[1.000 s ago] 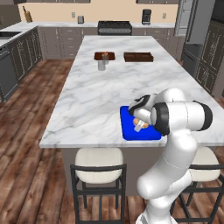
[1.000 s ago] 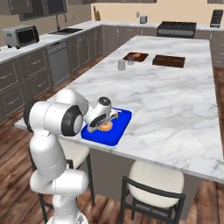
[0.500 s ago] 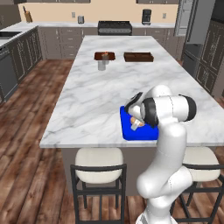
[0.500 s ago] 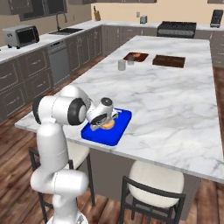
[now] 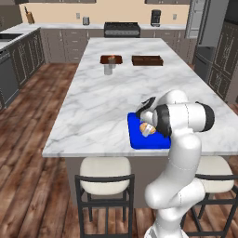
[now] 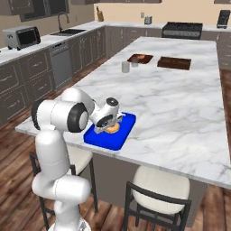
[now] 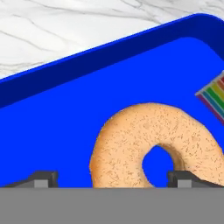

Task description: Take the cake and donut from the fridge and place them on the empty tray on the dining counter.

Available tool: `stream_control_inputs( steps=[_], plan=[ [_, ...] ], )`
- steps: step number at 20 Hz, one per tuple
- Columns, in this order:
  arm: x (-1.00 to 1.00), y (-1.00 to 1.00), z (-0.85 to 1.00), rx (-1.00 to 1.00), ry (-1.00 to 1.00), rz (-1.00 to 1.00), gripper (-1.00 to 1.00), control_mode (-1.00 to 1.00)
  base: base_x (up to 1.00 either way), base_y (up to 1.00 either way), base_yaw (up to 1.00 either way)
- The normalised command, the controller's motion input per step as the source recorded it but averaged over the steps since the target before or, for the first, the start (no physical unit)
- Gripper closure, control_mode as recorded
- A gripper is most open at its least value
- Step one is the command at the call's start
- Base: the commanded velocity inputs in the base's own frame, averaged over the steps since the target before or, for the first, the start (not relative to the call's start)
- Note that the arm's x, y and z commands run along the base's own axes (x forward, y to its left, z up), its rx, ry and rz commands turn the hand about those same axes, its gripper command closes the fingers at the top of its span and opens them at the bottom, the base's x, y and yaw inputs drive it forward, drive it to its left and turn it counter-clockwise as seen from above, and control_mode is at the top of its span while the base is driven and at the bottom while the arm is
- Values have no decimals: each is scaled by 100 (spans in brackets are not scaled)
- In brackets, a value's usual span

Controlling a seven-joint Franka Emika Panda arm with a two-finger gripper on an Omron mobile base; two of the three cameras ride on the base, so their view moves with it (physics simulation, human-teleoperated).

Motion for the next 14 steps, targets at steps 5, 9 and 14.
stream_control_inputs(
  steps=[5, 9, 14],
  plan=[
    [-16, 5, 44, -3, 18, -5, -100, -100, 0, 0, 0],
    [-37, 0, 100, 0, -1, -6, -100, -100, 0, 0, 0],
    [-96, -15, 97, 0, -28, -11, -100, -100, 0, 0, 0]
  ],
)
